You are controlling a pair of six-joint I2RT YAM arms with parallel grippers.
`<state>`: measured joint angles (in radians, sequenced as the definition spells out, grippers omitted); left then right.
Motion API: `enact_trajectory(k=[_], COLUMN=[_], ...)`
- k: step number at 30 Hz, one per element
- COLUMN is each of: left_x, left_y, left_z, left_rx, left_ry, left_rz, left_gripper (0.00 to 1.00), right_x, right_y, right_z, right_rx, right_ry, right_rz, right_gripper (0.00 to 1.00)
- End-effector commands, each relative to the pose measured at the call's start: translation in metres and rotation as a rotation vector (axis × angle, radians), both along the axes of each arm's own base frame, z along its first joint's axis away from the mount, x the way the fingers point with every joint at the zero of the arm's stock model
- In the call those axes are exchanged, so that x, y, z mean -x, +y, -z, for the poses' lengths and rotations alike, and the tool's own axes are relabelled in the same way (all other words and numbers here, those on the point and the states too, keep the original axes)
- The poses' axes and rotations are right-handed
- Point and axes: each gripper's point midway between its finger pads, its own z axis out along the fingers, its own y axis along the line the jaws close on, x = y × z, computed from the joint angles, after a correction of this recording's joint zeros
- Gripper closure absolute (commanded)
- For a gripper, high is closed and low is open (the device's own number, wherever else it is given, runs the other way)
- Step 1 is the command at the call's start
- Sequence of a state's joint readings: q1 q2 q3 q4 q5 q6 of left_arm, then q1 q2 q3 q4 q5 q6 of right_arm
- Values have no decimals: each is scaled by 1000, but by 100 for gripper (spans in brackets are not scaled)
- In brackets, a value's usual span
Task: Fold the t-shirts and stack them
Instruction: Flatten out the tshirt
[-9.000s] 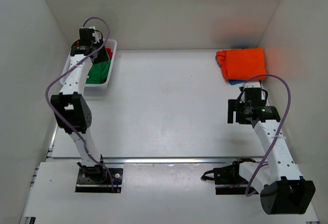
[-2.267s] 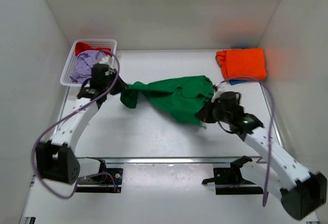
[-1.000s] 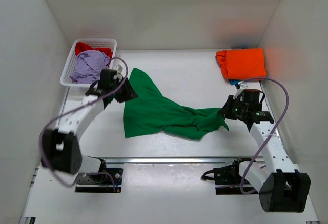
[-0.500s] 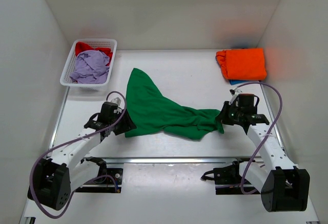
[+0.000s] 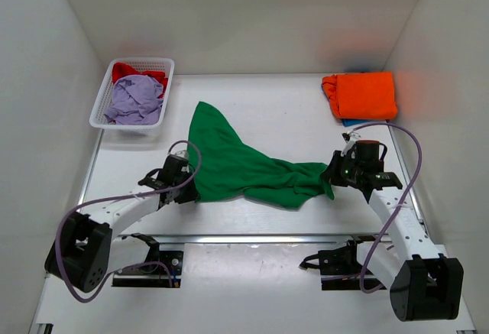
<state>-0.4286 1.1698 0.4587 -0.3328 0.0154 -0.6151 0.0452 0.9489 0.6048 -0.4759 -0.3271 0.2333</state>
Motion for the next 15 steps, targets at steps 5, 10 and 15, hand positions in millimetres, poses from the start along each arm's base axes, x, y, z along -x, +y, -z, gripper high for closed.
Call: enact_trajectory(k=[5,10,15], left_x=[8,-74,-96], left_y=[3,-3,31], left_z=[5,-157,-344], left_rx=[-98,-8,46], left_ry=[102,-244,-602], left_rz=[107,73,-48], left_gripper=[100,100,100], right_x=[-10,-21,-8], right_y=[9,2,-23], right_z=[-45,-142,-262], right_rx=[-32,-69,-78], right_ry=[-127,-371,-673], right_rz=[-22,6,116], right_gripper=[100,100,100])
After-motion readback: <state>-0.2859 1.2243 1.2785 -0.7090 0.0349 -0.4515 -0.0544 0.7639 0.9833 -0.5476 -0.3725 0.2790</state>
